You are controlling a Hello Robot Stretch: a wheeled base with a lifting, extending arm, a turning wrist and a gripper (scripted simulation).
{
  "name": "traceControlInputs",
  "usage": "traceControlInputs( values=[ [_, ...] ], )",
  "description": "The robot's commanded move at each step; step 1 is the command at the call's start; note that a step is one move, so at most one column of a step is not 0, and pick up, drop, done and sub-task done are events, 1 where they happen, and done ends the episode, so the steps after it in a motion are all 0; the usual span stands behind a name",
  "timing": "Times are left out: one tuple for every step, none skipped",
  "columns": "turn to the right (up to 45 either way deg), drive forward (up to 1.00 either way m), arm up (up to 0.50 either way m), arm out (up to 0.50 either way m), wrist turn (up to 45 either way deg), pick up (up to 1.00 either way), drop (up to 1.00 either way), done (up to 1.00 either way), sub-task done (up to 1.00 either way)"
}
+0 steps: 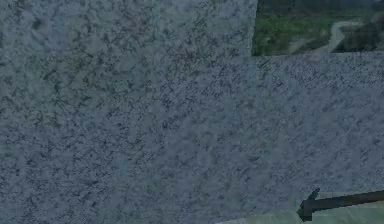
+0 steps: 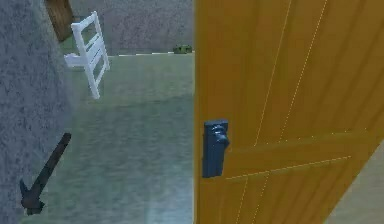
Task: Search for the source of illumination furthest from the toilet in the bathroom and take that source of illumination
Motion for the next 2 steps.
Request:
traceControlInputs(
  values=[
    [45.0,0.00,0.00,0.00,0.0,0.00,0.00,0.00,0.00],
    [15.0,0.00,0.00,0.00,0.0,0.00,0.00,0.00,0.00]
  ],
)
